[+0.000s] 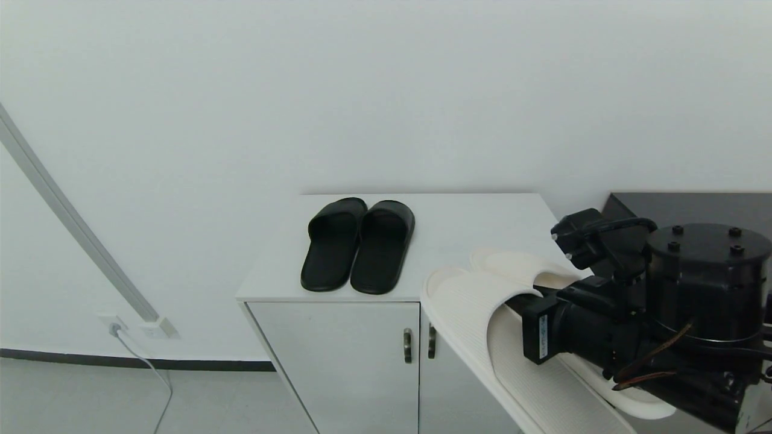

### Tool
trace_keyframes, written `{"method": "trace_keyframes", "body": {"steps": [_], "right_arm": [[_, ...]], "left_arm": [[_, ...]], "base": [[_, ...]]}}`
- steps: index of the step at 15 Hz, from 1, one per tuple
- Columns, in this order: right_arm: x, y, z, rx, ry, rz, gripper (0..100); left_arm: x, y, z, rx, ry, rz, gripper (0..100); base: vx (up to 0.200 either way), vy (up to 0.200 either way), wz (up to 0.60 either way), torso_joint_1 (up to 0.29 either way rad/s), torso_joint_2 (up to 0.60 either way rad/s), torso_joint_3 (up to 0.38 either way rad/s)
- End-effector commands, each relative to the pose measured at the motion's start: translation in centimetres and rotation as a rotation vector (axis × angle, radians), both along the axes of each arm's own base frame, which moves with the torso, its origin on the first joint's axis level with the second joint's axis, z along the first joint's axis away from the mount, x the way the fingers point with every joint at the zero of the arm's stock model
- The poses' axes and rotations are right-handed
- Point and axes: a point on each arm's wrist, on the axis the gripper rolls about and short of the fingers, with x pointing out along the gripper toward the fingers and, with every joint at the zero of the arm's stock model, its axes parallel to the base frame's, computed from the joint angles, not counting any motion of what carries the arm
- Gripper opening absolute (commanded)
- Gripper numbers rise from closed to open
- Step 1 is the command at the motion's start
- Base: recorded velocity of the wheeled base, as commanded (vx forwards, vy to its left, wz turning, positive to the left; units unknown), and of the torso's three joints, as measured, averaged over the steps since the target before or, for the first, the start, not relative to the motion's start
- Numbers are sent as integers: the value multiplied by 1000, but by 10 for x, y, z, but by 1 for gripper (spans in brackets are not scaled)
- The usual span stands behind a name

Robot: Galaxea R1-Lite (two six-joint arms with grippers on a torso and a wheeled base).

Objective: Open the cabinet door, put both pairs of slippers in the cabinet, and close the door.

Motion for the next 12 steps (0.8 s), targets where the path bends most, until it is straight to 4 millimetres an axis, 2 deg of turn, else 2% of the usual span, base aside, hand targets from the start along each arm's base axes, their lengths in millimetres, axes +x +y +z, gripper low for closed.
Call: {"method": "trace_keyframes", "body": {"steps": [1, 6, 12], "right_arm": [[-1, -1, -1, -2, 1, 0, 0], [-1, -2, -4, -13, 10, -1, 0], [-2, -4, -11, -33, 24, -3, 0]], "left_arm": [[0, 0, 0, 0, 1, 0, 0], [0, 0, 0, 0, 1, -1, 0], [0, 0, 0, 0, 1, 0, 0]], "base": [[-200, 0, 0, 2, 2, 2], [-200, 0, 0, 1, 3, 4], [0, 0, 0, 0, 0, 0]]}}
